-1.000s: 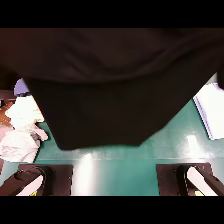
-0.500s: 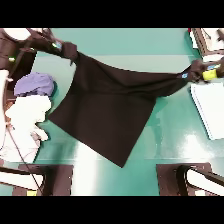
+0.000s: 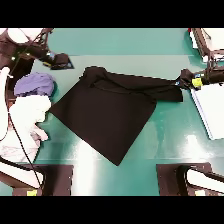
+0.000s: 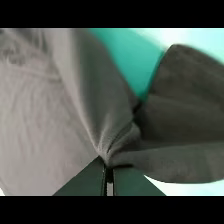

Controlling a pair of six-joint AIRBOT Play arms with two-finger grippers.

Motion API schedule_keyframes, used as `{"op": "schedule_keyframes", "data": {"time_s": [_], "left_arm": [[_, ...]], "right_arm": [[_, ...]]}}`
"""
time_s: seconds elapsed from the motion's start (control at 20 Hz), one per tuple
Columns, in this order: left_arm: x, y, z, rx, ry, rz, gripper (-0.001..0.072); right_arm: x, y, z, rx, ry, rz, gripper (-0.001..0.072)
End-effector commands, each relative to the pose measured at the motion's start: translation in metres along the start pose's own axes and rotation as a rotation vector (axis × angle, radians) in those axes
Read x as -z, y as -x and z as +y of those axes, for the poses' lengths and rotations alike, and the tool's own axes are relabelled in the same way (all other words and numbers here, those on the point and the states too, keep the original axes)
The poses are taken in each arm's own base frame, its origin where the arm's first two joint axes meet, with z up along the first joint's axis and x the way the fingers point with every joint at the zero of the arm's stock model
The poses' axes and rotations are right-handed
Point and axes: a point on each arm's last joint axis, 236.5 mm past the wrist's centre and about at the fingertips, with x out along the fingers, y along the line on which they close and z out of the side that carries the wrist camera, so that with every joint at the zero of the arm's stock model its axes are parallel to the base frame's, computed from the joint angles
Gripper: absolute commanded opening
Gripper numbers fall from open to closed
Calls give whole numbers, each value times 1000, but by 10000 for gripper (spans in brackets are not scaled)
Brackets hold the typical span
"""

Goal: Fold the shirts.

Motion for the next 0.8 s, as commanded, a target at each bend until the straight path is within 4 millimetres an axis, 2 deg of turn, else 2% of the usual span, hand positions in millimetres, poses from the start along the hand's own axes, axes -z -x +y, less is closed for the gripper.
{"op": "schedule_keyframes", "data": {"time_s": [0.0, 0.05, 0.1, 0.2, 0.25, 0.4, 0.5, 0.65, 0.75], "left_arm": [[53, 15, 25, 13, 91, 182, 487], [64, 15, 27, 9, 109, 193, 418], [74, 13, 30, -8, 124, 192, 420], [108, 8, 31, -31, 164, 181, 420], [130, 4, 30, -37, 188, 182, 420], [212, -13, 22, -27, 279, 206, 421], [255, -23, 12, 0, 341, 205, 421], [289, -33, 4, 23, 420, 198, 421], [295, -39, 1, 42, 454, 195, 421]], "right_arm": [[-7, 12, -24, 22, -49, -25, 22], [-6, 15, -29, 25, -64, -22, 22], [-5, 18, -33, 27, -74, -19, 22], [-3, 23, -40, 29, -79, -12, 22], [-3, 25, -43, 31, -77, -13, 22], [-4, 27, -46, 34, -77, -19, 22], [-5, 27, -46, 34, -70, -21, 22], [-5, 27, -46, 32, -67, -20, 22], [-3, 27, -46, 31, -67, -13, 22]]}}
